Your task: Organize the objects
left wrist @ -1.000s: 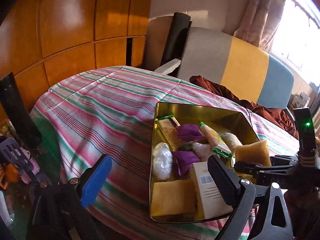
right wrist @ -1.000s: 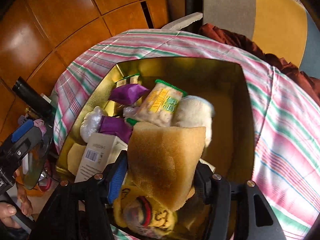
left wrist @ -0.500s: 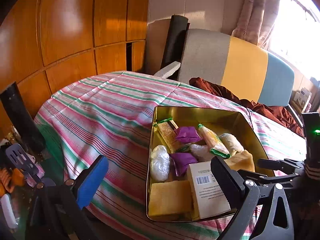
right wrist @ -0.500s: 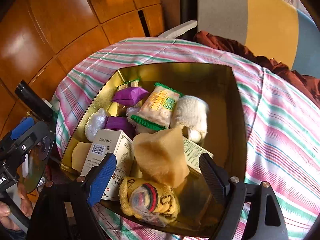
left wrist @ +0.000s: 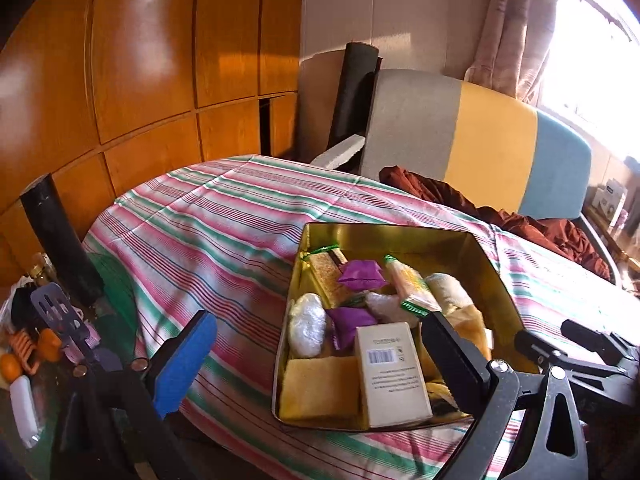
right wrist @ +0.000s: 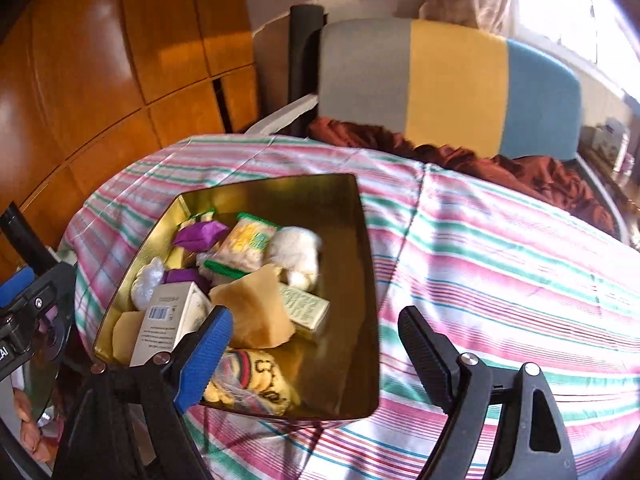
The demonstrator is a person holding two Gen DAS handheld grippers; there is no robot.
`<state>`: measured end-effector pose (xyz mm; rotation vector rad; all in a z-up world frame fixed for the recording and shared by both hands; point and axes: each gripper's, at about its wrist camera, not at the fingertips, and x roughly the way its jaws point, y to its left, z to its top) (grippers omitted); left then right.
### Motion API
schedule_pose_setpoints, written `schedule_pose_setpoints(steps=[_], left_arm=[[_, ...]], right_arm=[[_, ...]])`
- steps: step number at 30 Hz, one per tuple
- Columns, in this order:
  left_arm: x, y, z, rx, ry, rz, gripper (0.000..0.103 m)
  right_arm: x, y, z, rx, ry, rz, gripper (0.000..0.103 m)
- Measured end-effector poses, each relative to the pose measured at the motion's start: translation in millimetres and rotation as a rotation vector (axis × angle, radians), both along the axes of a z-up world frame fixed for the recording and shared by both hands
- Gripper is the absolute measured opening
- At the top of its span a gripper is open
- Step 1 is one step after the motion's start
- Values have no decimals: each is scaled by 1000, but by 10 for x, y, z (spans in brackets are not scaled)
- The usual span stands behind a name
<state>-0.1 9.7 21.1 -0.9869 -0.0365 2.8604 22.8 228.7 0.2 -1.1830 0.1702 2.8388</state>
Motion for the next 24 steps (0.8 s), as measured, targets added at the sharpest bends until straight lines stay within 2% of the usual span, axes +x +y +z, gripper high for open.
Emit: schedule_pose_setpoints(steps=[4, 8, 24], left_arm=[[51, 29, -4, 26, -1, -25, 103], [73, 102, -36, 0, -9, -21, 103], [68, -14, -124, 6, 7, 20, 103]], right_arm=[[80, 33, 71, 53, 45, -53, 86], [62, 59, 99, 62, 41, -64, 86], [-89, -193, 79, 97, 38, -23, 86]])
